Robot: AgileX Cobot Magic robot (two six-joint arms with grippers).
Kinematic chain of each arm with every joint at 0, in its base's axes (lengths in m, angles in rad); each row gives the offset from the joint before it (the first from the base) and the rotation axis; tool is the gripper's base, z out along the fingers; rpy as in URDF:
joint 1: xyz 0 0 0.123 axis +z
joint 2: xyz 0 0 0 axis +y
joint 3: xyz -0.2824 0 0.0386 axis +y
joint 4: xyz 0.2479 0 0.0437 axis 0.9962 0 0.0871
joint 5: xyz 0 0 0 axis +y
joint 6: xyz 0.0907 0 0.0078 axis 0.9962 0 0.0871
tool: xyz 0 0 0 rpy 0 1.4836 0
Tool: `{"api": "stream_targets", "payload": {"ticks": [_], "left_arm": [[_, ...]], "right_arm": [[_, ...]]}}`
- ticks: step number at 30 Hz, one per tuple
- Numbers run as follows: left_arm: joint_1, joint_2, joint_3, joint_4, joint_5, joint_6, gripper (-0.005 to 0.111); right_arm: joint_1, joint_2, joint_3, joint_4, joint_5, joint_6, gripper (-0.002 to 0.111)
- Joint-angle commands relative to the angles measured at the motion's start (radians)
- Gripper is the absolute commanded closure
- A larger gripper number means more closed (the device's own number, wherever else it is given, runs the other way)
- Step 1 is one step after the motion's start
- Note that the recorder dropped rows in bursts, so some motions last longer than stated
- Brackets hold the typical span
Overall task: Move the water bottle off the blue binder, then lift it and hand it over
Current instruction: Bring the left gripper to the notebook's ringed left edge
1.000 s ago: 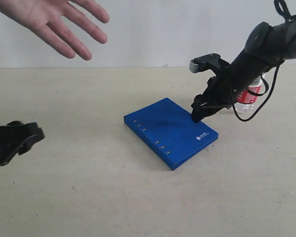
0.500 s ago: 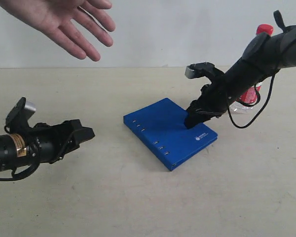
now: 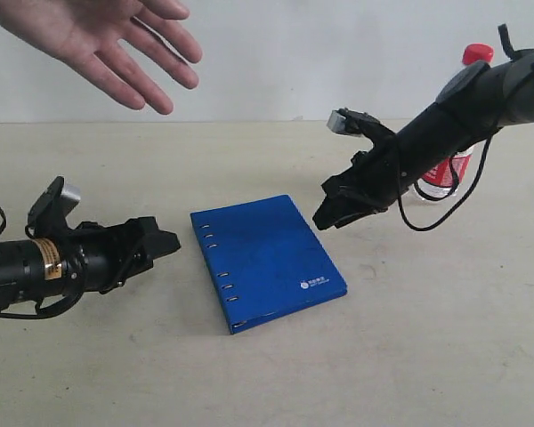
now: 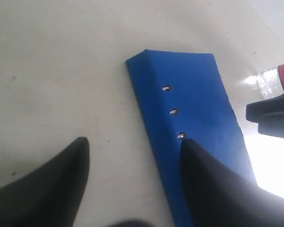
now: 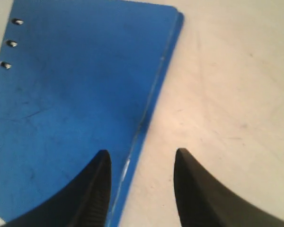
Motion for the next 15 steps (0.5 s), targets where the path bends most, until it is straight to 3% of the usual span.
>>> {"api": "stream_targets", "payload": {"ticks": [1,3,6,8,15], "left_arm": [[-0.009,0.008,-0.012,0.01,-0.003,-0.001,0.053],[-0.009,0.017,-0.026,0.032,-0.003,-0.009,0.053],[-0.009,0.042,-0.059,0.092,-0.01,-0.063,0.053],[-0.009,0.063,-0.082,0.135,-0.019,-0.101,0.053],[-0.009,0.119,-0.184,0.307,-0.153,-0.257,0.053]], "right_arm": [[-0.003,-0.011,-0.001,-0.015,-0.054,0.106,0.07],[-0.003,-0.001,-0.001,-0.015,-0.052,0.118,0.065],[0.0,0.023,-0.001,-0.015,-0.039,0.145,0.045],[0.0,0.04,-0.001,-0.007,-0.031,0.156,0.039],[0.0,0.086,-0.001,0.148,0.082,0.133,0.057]]}}
